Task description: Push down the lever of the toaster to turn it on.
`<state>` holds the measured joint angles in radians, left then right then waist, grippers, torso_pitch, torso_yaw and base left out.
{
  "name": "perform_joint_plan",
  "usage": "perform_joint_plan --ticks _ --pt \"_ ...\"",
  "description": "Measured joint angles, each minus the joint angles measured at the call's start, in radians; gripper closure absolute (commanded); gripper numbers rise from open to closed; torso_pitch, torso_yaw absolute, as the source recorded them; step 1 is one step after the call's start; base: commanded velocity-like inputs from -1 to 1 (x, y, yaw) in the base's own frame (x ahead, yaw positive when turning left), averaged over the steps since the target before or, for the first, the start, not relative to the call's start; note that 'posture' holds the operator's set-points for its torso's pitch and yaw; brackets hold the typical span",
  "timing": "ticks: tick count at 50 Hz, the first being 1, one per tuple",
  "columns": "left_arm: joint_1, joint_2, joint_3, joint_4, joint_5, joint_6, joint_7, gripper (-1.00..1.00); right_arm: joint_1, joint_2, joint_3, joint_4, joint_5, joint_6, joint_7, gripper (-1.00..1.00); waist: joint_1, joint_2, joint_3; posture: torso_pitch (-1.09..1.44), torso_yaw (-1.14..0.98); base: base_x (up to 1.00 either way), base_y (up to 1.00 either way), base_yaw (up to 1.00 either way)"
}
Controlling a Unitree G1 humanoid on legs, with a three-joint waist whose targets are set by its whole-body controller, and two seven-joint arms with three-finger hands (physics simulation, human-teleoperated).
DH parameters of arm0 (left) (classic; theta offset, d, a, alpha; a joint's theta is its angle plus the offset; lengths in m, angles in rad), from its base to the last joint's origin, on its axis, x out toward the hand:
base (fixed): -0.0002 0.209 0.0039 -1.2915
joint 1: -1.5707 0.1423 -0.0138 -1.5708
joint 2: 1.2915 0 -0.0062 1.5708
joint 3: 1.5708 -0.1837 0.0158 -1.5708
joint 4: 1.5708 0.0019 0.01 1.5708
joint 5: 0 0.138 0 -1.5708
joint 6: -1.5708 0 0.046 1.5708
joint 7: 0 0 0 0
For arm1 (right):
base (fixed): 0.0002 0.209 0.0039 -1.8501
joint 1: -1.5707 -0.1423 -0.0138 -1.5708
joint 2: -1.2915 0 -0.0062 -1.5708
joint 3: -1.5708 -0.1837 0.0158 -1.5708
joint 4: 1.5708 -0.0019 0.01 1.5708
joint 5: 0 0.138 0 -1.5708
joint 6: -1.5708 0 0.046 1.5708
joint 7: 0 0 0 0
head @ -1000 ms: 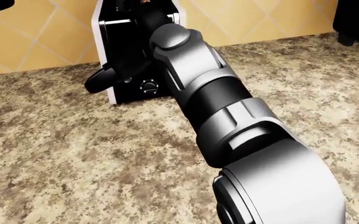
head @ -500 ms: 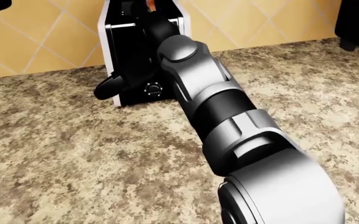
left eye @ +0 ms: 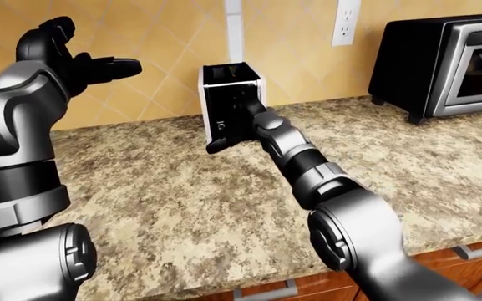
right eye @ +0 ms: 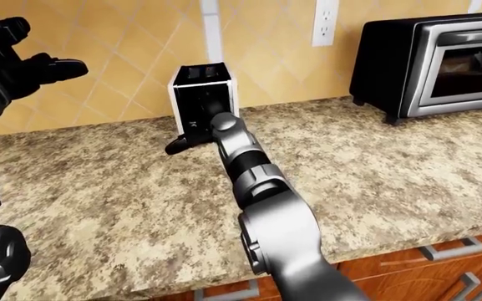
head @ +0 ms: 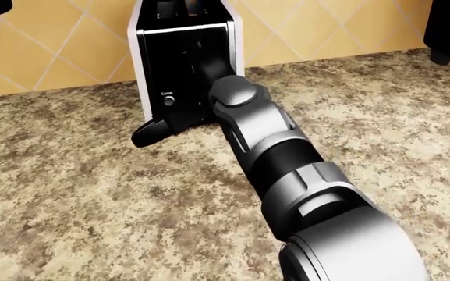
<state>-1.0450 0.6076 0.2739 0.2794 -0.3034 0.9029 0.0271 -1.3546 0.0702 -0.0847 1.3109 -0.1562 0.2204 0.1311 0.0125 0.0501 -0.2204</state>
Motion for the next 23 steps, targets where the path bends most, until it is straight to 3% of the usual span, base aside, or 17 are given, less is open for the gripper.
perform_joint_plan --ticks 23 --pt "-0.017 0.008 -0.002 -0.006 -0.015 0.013 0.009 -1.0 0.069 0.01 -0.007 -0.012 -0.026 -0.087 -0.017 -1.0 0.005 -0.001 -0.015 -0.3 0.0 0.0 0.0 0.0"
